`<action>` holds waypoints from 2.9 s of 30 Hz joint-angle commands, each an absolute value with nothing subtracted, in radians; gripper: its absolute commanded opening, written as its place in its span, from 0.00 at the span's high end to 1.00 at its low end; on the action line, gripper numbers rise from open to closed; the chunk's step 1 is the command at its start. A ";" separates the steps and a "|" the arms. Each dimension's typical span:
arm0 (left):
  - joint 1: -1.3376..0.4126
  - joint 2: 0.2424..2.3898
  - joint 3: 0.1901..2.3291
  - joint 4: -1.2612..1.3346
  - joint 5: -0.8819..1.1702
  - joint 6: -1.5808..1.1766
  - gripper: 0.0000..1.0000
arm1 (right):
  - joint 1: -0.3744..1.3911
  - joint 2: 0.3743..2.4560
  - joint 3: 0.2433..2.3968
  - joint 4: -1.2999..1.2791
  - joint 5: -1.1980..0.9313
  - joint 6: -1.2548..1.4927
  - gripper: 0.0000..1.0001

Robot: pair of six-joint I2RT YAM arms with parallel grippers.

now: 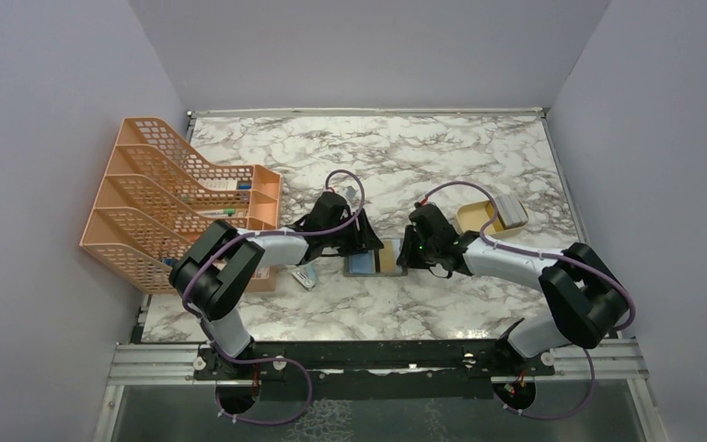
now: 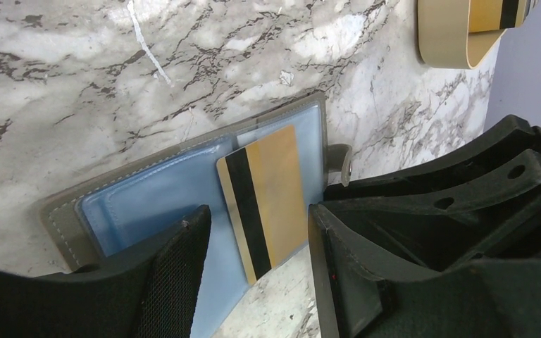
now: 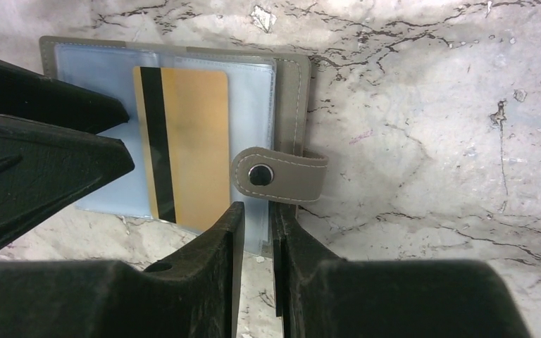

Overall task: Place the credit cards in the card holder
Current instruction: Insert the credit card into the card holder, then turn over the card slot in the card holder.

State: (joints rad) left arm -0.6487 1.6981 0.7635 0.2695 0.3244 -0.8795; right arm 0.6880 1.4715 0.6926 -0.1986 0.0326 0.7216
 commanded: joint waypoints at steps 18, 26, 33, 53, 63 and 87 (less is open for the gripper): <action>-0.737 1.780 0.822 0.358 0.325 -0.982 0.47 | 0.695 1.510 0.641 -0.090 0.016 0.753 0.81; -0.744 1.713 0.811 0.352 0.287 -0.978 0.48 | 0.695 1.486 0.656 -0.114 0.016 0.753 0.76; -0.726 1.620 0.861 0.100 0.179 -0.849 0.43 | 0.694 1.483 0.655 -0.113 0.011 0.736 0.80; -0.666 1.570 0.796 0.014 0.137 -0.773 0.33 | 0.694 1.509 0.639 -0.086 0.006 0.736 0.88; -0.665 1.529 0.798 -0.023 0.086 -0.755 0.33 | 0.695 1.512 0.644 -0.087 0.008 0.735 0.88; -0.664 1.577 0.767 0.125 0.246 -0.822 0.32 | 0.694 1.507 0.638 -0.081 0.000 0.736 0.89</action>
State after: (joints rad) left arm -0.6678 1.5726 0.7872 0.0731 0.1879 -0.7998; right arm 0.6880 1.4921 0.6540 -0.0967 0.0132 0.7383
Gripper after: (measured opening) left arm 0.675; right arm 0.119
